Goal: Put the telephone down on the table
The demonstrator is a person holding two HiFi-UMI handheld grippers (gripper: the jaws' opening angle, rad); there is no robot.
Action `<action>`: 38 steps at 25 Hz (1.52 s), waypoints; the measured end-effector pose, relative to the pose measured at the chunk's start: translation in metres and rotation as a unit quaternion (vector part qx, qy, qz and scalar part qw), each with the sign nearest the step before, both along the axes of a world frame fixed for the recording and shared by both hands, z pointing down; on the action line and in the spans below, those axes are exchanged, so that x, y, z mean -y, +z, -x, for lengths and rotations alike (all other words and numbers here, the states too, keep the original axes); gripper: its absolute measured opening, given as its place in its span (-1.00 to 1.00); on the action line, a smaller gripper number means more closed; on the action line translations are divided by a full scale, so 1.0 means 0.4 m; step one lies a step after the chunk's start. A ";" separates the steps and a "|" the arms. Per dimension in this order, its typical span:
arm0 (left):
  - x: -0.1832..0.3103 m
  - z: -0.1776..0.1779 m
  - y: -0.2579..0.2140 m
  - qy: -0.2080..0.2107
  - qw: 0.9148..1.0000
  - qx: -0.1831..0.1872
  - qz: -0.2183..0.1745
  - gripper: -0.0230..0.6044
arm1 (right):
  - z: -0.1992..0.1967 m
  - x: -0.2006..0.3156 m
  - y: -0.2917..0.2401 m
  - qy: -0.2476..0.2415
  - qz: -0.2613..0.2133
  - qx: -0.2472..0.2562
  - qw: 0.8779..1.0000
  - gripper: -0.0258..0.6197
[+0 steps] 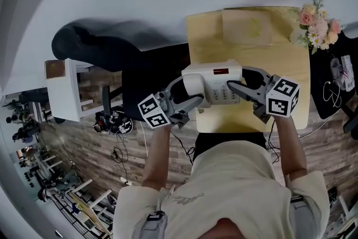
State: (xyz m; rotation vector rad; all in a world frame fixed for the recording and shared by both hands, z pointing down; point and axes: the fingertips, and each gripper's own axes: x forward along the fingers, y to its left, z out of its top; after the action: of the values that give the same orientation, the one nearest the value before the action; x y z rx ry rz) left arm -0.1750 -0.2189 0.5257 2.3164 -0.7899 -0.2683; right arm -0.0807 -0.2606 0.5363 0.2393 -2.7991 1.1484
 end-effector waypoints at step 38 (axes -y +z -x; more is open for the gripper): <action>0.214 -0.074 0.504 0.012 0.979 -0.055 0.195 0.27 | -0.080 0.181 0.519 0.013 0.208 -0.074 0.975 -0.24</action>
State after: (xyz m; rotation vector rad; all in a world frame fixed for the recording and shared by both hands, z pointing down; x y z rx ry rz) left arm -0.1453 -0.3047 0.7272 1.9250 -0.6897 -0.2072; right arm -0.0487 -0.3329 0.7438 0.3061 -2.3662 1.6103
